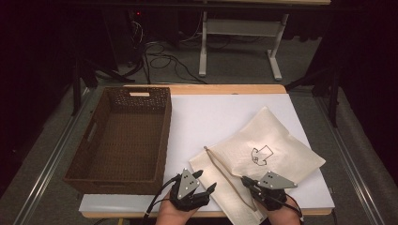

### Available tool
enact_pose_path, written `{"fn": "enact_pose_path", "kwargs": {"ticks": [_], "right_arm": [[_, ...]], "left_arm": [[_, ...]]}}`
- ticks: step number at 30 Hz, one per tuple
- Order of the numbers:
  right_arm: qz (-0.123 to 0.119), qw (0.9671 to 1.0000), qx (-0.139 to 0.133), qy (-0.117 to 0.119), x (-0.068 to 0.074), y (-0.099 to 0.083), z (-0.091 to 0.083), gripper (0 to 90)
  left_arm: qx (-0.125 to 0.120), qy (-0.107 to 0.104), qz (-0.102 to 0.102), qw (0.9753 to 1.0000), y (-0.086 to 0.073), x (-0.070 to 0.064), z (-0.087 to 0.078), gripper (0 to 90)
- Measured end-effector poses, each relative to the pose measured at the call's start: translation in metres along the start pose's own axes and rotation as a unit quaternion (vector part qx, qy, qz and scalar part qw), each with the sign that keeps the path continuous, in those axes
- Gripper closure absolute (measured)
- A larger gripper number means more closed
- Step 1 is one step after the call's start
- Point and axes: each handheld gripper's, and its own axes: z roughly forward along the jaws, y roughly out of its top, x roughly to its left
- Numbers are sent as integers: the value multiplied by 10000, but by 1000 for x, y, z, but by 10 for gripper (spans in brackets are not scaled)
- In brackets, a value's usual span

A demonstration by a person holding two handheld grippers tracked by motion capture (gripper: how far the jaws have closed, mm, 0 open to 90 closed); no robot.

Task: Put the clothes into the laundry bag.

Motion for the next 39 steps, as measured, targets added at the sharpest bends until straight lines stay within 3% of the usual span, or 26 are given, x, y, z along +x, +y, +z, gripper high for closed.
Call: {"fn": "enact_pose_path", "kwargs": {"ticks": [4, 7, 18, 23, 27, 30, 34, 39], "right_arm": [[-60, 9994, 342, -14, -1, -5, 11, 890], [-8, 9990, 453, -26, -3, -7, 14, 890], [-33, 9973, 725, -91, -7, -12, 18, 885], [154, 9973, 708, -111, -14, -16, 12, 846], [268, 9989, 352, 156, -9, -12, 0, 654], [374, 9991, -124, 145, -4, -3, -19, 571], [492, 9971, -542, -211, -11, 1, -43, 546], [971, 9898, -597, -855, -44, -14, -62, 500]], "left_arm": [[4, -28, 41, 10000, 0, -2, 2, 385], [-13, -31, 64, 10000, 0, -2, 2, 374], [-41, -57, 2, 10000, 1, 2, 5, 354], [-34, -106, -42, 9999, 3, 3, 8, 332], [-9, -132, -13, 9999, 5, 3, 11, 307], [-22, -157, -11, 9999, 7, 3, 13, 300], [-33, -159, -21, 9999, 9, 5, 15, 295], [-38, -121, -19, 9999, 10, 7, 15, 291]]}}
